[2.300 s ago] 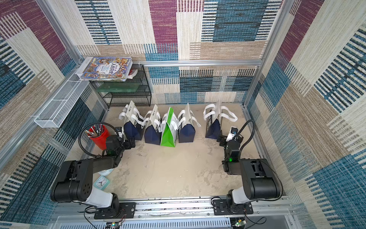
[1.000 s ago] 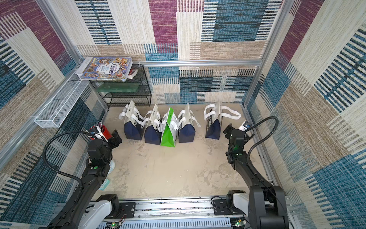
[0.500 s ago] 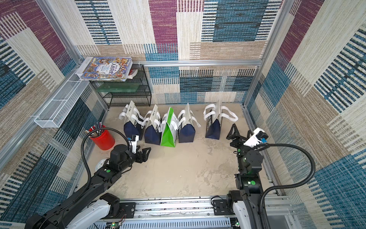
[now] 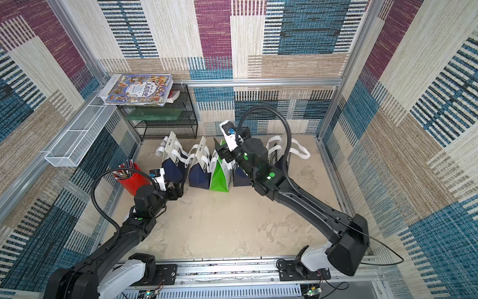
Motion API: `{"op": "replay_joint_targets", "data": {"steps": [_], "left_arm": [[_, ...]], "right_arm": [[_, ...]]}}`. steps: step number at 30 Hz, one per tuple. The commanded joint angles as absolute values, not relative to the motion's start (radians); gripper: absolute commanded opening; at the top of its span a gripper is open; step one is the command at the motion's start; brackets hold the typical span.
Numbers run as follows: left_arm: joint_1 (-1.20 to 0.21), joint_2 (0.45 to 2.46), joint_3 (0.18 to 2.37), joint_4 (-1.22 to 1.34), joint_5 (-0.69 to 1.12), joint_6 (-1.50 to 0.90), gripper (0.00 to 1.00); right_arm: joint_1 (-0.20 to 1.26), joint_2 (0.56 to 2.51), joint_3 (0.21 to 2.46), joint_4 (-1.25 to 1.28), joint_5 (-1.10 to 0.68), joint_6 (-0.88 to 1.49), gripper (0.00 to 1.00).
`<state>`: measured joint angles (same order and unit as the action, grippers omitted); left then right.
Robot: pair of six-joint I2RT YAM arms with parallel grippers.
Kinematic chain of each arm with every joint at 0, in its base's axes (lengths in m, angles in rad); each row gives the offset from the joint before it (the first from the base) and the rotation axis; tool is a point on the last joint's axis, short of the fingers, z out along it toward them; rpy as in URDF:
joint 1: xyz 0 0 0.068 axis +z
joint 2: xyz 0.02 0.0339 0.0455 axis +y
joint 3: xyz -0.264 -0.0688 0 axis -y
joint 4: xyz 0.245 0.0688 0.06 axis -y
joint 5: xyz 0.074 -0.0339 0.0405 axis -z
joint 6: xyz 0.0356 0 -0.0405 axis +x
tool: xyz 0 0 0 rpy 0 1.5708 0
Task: Open the takeout bag
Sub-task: Pick up the takeout bag at the center of the board.
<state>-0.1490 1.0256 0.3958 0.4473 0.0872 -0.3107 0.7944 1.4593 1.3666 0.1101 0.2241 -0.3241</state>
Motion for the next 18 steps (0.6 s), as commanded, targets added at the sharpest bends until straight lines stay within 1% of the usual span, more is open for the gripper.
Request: {"op": "replay_joint_targets", "data": {"steps": [1, 5, 8, 12, 15, 18], "left_arm": [[-0.126, 1.062, 0.437, 0.580, 0.119, -0.364, 0.83], [-0.120, 1.101, 0.469, 0.602, 0.126, -0.388, 0.82], [-0.120, 1.133, 0.448, 0.714, 0.112, -0.431, 0.80], [-0.119, 1.190, 0.454, 0.766, 0.083, -0.448, 0.71], [-0.114, 1.241, 0.480, 0.796, 0.080, -0.443, 0.62], [-0.107, 1.288, 0.508, 0.824, 0.097, -0.441, 0.57]], "right_arm": [[0.817, 1.534, 1.393, 0.269, 0.190, -0.535, 0.81], [0.826, 1.596, 1.400, 0.422, 0.159, -0.583, 0.82], [0.827, 1.617, 1.405, 0.460, 0.139, -0.575, 0.83], [0.830, 1.623, 1.383, 0.516, 0.131, -0.569, 0.82], [0.832, 1.624, 1.367, 0.542, 0.138, -0.572, 0.81], [0.833, 1.626, 1.352, 0.564, 0.150, -0.580, 0.81]]}}
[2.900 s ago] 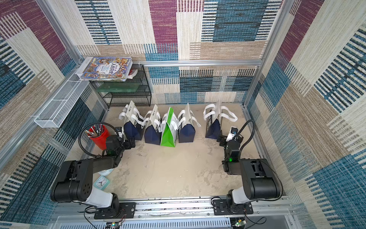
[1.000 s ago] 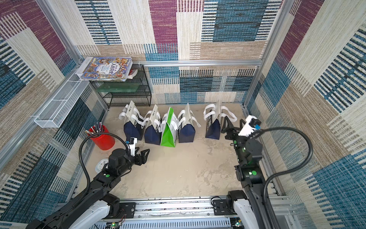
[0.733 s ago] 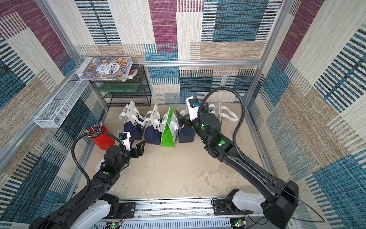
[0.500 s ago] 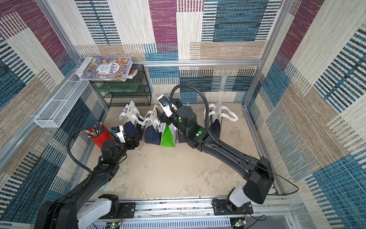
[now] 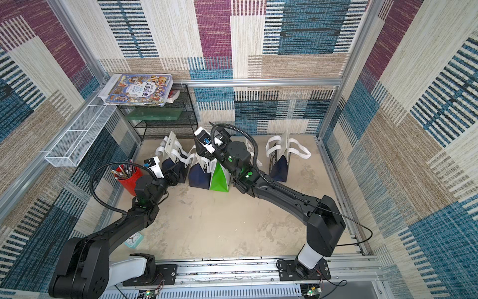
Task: Open the takeout bag
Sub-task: Pick up the takeout bag at the center of the board.
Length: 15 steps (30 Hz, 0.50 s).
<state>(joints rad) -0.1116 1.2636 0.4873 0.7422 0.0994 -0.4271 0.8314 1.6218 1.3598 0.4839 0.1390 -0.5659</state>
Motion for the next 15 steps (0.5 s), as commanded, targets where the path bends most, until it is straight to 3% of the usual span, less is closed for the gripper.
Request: {"op": "replay_joint_targets", "data": {"steps": [1, 15], "left_arm": [[-0.105, 1.302, 0.516, 0.832, 0.101, -0.443, 0.56], [-0.078, 1.485, 0.554, 0.984, 0.083, -0.490, 0.48]], "right_arm": [[0.833, 1.629, 1.350, 0.567, 0.159, -0.582, 0.81], [0.850, 1.670, 1.379, 0.537, 0.205, -0.612, 0.81]]}}
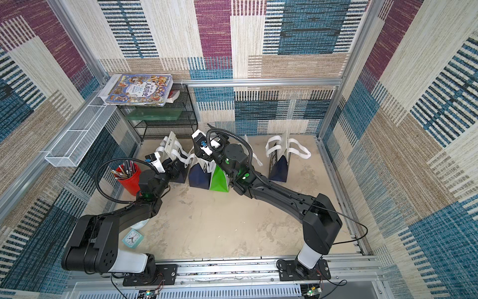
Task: Open the takeout bag
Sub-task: Pick up the takeout bag at the center of the board.
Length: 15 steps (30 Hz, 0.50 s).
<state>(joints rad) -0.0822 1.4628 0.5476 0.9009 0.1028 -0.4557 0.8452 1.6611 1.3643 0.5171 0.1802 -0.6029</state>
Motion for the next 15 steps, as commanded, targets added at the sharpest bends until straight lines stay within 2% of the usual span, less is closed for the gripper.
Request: {"op": "replay_joint_targets", "data": {"steps": [1, 5, 10, 12, 15], "left_arm": [[-0.077, 1.500, 0.555, 1.002, 0.083, -0.497, 0.48], [-0.075, 1.555, 0.557, 1.072, 0.070, -0.519, 0.45], [-0.075, 1.587, 0.559, 1.130, 0.049, -0.527, 0.34], [-0.075, 1.591, 0.566, 1.132, 0.046, -0.522, 0.26], [-0.075, 1.595, 0.578, 1.133, 0.043, -0.511, 0.08]], "right_arm": [[0.852, 1.673, 1.380, 0.537, 0.207, -0.616, 0.81], [0.854, 1.684, 1.379, 0.538, 0.212, -0.632, 0.80], [0.863, 1.684, 1.358, 0.580, 0.204, -0.681, 0.80], [0.866, 1.687, 1.359, 0.590, 0.198, -0.686, 0.80], [0.875, 1.701, 1.356, 0.621, 0.192, -0.708, 0.80]]}}
